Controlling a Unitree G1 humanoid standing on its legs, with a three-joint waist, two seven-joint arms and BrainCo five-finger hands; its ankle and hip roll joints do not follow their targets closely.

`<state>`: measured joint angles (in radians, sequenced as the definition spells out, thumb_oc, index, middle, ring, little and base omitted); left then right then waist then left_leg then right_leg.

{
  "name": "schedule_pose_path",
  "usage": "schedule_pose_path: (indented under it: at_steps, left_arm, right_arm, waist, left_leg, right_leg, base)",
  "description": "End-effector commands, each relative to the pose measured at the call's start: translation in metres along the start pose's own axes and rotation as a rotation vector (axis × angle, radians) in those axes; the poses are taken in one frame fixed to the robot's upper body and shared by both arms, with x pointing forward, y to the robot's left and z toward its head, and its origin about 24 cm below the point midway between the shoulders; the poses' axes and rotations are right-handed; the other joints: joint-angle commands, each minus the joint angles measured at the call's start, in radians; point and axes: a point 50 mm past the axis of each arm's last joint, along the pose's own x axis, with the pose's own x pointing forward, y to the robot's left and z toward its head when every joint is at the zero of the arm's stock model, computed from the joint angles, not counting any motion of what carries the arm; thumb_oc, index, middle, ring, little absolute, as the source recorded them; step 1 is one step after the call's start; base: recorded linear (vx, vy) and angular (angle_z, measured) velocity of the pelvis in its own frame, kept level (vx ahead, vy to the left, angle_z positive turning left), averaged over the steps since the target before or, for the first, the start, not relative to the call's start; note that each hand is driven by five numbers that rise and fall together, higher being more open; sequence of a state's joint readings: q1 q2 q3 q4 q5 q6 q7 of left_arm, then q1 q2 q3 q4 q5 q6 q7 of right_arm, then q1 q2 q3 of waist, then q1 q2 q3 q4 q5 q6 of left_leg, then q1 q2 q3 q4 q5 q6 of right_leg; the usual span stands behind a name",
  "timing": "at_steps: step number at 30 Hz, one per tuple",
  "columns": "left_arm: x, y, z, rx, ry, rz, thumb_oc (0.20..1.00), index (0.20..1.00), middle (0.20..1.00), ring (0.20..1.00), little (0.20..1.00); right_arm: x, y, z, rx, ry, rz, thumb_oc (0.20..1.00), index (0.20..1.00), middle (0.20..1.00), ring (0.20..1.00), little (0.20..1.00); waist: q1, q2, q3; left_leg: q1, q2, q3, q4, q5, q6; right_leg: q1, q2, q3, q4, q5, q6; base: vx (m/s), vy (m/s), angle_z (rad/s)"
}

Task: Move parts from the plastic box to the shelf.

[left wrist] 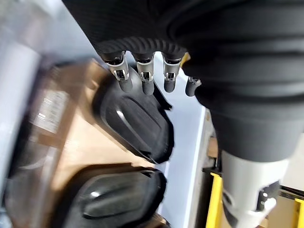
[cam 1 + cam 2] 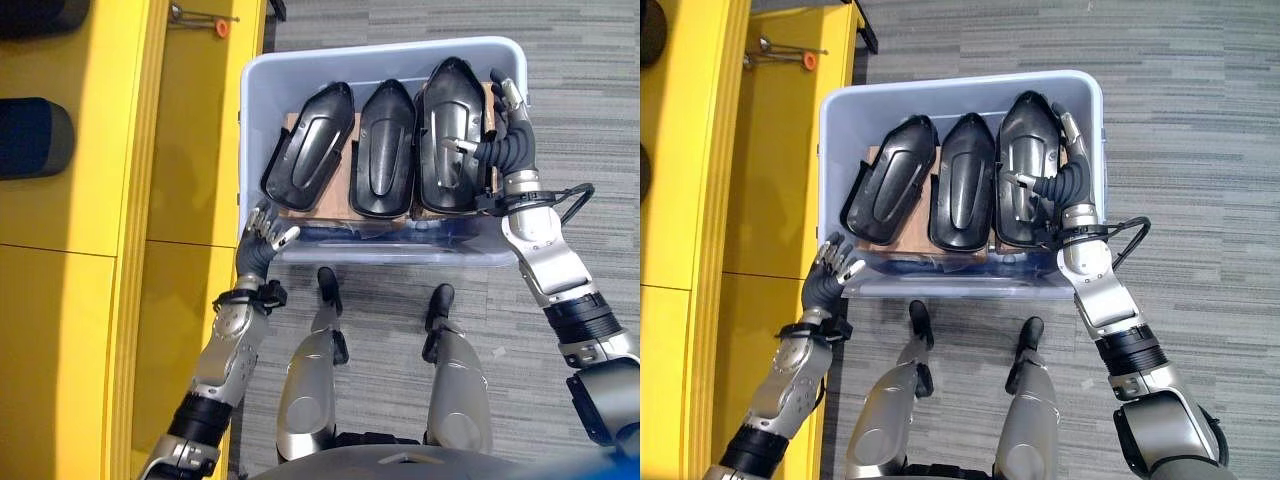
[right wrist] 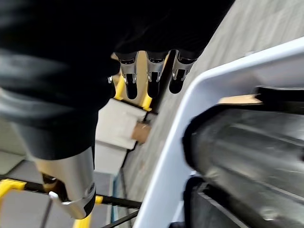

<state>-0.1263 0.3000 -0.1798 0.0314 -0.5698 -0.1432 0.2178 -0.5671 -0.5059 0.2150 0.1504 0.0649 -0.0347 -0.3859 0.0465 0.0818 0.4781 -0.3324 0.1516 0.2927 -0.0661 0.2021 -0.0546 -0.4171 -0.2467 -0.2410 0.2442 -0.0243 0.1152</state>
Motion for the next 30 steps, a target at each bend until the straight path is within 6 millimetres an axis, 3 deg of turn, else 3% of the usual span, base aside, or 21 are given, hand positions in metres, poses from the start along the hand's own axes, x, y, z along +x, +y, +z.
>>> schedule_pose_path:
  at_steps: [1, 10, 13, 22, 30]
  left_arm:
    - [-0.007, -0.005, 0.017, -0.017, -0.104, -0.018, 1.000, 1.000, 1.000, 1.000, 1.000]
    - [-0.002, -0.016, 0.031, -0.051, -0.168, -0.049, 1.000, 1.000, 1.000, 1.000, 1.000]
    - [-0.001, -0.021, 0.041, -0.072, -0.215, -0.074, 1.000, 1.000, 1.000, 1.000, 1.000]
    - [0.001, -0.030, 0.046, -0.093, -0.234, -0.114, 1.000, 1.000, 1.000, 1.000, 1.000]
    - [-0.001, -0.033, 0.043, -0.102, -0.214, -0.150, 1.000, 1.000, 1.000, 1.000, 1.000]
  right_arm:
    - [0.015, -0.003, 0.030, 0.013, -0.139, -0.072, 1.000, 1.000, 1.000, 1.000, 1.000]
    - [0.026, 0.003, 0.024, 0.028, -0.087, -0.112, 1.000, 1.000, 1.000, 1.000, 1.000]
    - [0.039, 0.005, 0.022, -0.031, -0.059, -0.104, 1.000, 1.000, 1.000, 1.000, 1.000]
    - [0.052, 0.017, 0.015, -0.119, -0.012, -0.030, 1.000, 1.000, 1.000, 1.000, 1.000]
    - [0.059, 0.019, -0.010, -0.195, 0.121, 0.011, 1.000, 1.000, 1.000, 1.000, 1.000]
  waist:
    - [-0.006, -0.018, -0.040]
    - [0.000, -0.007, -0.012]
    - [0.009, 0.005, 0.004]
    - [0.023, 0.013, 0.015]
    - [0.042, 0.027, 0.024]
  left_leg:
    - [0.065, 0.077, 0.015, 0.053, -0.053, -0.112]
    - [0.036, 0.060, 0.009, 0.056, -0.055, -0.108]
    - [0.028, 0.056, 0.008, 0.056, -0.055, -0.107]
    - [0.028, 0.051, -0.008, 0.055, -0.071, -0.113]
    - [0.015, 0.043, -0.026, 0.051, -0.068, -0.107]
  right_leg:
    - [0.005, -0.046, -0.050, -0.077, 0.109, 0.061]
    - [-0.015, -0.056, -0.047, -0.086, 0.120, 0.057]
    - [-0.033, -0.064, -0.045, -0.077, 0.120, 0.058]
    - [-0.037, -0.069, -0.043, -0.063, 0.102, 0.069]
    - [-0.045, -0.076, -0.053, -0.057, 0.101, 0.068]
  base:
    - [0.00, 0.034, 0.00]
    - [0.00, 0.000, 0.00]
    - [0.00, 0.011, 0.00]
    - [0.02, 0.007, 0.01]
    - [0.00, 0.007, 0.02]
